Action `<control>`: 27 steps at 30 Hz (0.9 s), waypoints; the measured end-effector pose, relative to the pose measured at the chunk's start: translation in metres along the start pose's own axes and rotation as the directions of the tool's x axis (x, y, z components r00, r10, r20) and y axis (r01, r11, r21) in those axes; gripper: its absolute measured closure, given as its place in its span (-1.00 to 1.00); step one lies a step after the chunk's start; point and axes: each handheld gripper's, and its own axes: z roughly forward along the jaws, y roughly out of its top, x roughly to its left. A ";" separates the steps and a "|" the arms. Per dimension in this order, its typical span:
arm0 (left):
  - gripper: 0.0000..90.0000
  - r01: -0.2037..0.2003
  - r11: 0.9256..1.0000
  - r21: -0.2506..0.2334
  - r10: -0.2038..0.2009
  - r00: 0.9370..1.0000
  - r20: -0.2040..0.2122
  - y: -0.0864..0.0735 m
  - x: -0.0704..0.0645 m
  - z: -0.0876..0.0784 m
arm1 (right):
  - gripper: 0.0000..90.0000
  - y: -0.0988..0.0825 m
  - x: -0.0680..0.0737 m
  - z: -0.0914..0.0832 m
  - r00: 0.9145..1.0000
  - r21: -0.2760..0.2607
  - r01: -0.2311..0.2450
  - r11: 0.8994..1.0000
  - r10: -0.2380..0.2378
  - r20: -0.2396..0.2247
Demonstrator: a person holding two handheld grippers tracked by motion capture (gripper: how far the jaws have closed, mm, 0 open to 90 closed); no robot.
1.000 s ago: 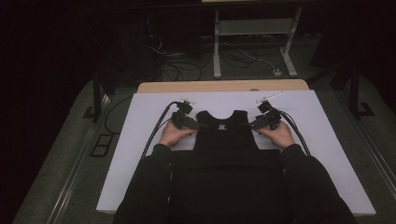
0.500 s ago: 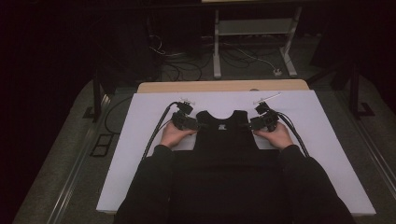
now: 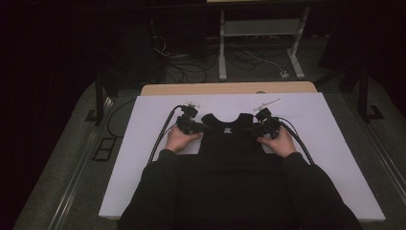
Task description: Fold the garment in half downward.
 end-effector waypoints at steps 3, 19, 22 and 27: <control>0.31 0.001 1.000 0.005 -0.001 1.000 0.012 0.000 -0.003 0.002 | 0.38 -0.002 0.004 0.000 1.000 -0.009 -0.023 1.000 0.023 -0.009; 0.87 -0.048 0.998 0.050 0.050 0.998 -0.032 -0.005 -0.027 0.002 | 0.81 -0.004 0.011 -0.011 0.995 -0.008 -0.066 0.998 0.065 -0.080; 0.87 -0.065 0.998 0.011 0.065 0.997 -0.037 -0.007 -0.032 -0.007 | 0.82 -0.006 0.013 -0.023 0.993 -0.041 -0.064 0.997 0.059 -0.103; 0.87 -0.072 0.997 -0.020 0.072 0.997 -0.016 -0.004 -0.039 -0.018 | 0.82 -0.011 0.013 -0.035 0.988 -0.078 -0.084 0.993 0.073 -0.136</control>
